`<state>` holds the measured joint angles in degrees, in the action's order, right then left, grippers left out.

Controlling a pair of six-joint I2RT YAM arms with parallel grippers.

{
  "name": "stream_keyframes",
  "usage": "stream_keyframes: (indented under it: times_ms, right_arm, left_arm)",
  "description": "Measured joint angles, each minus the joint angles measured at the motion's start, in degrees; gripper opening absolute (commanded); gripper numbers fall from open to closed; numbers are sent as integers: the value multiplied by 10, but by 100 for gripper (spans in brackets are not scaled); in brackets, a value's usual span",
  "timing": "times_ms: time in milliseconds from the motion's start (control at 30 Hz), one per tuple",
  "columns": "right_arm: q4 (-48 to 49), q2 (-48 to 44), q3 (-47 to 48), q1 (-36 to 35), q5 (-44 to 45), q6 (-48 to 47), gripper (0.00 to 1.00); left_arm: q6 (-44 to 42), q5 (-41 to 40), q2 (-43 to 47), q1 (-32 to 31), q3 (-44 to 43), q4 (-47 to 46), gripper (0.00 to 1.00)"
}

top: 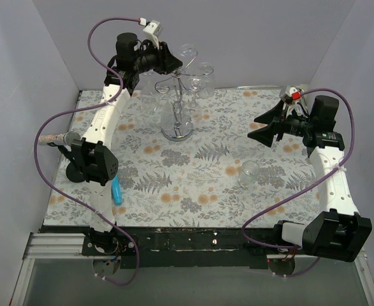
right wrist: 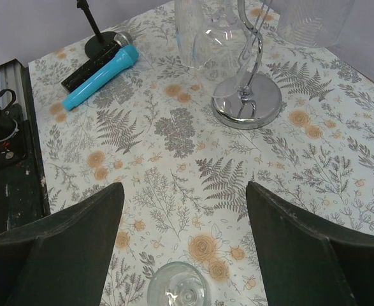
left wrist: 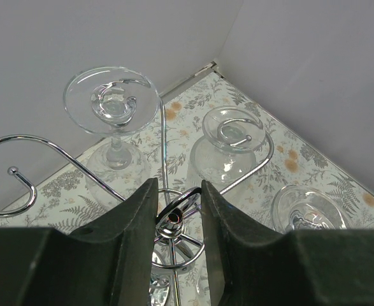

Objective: Place the wine glass upside down on the wine glass rack
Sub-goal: Adjust the wine rack at the center of the board.

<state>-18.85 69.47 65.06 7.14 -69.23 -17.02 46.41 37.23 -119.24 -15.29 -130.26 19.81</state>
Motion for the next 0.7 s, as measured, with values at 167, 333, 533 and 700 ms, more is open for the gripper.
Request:
stream_keyframes:
  times_ms: [167,333,533,700]
  right_arm:
    - [9,0,0,0,0,3,85]
    - [10,0,0,0,-1,4,85]
    - [14,0,0,2,-4,9,85]
    - [23,0,0,4,-4,14,85]
  left_arm:
    - [3,-15,3,-5,1,5,0]
    - [9,-30,14,-9,11,13,0]
    - [9,-47,40,-10,43,13,0]
    - [9,-52,40,-11,45,11,0]
